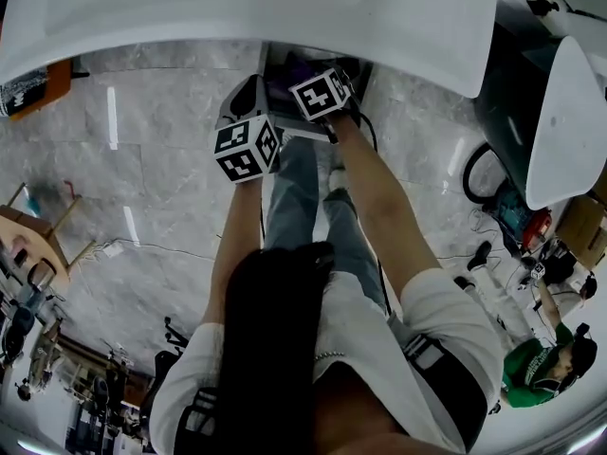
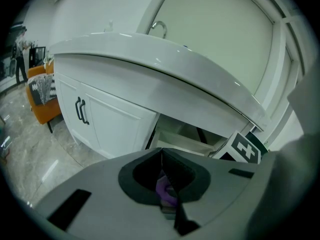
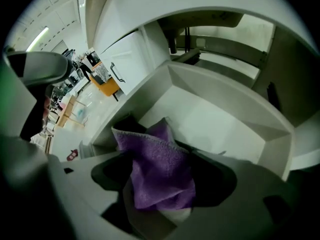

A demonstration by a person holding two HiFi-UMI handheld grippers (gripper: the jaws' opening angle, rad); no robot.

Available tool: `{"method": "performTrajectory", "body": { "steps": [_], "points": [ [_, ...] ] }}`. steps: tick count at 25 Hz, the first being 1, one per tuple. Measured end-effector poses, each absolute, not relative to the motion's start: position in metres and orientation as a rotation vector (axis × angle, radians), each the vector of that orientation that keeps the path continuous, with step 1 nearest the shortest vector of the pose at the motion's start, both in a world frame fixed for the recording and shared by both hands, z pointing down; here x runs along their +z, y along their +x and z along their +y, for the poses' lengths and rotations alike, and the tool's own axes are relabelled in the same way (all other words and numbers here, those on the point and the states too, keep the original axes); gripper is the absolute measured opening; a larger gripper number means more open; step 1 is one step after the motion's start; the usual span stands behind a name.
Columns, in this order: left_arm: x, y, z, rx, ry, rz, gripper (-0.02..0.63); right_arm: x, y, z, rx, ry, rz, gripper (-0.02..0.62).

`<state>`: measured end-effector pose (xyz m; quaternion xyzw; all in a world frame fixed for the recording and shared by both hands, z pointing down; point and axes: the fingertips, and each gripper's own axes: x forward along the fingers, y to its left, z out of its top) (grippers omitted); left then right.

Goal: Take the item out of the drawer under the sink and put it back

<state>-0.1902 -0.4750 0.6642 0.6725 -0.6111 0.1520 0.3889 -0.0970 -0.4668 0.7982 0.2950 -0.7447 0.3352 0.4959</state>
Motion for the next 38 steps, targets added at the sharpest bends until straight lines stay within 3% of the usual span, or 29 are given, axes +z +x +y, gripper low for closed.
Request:
{"method": "performTrajectory", "body": {
  "steps": [8,16,18,27,38],
  "points": [
    [0.673,-0.194,-0.47,0.372,1.671,-1.56,0.005,0.807,-0.093,-0.472,0.741,0.752,-1.75,0.351],
    [0.675,-0.192,-0.47,0.388,1.658,-1.564,0.005,0.804,-0.077,-0.482,0.68,0.835,-1.724,0.125],
    [0.675,-0.188,-0.472,0.391,1.663,-1.559,0.005,0.804,-0.076,-0.483,0.684,0.834,-1.724,0.098],
    [0.674,-0.182,-0.469,0.396,1.659,-1.535,0.005,0.77,-0.072,-0.488,0.804,0.951,-1.815,0.083],
    [0.629,-0.162,-0.458,0.412,1.736,-1.53,0.005,0.671,-0.058,-0.484,0.807,1.07,-1.97,0.083]
  ]
}}
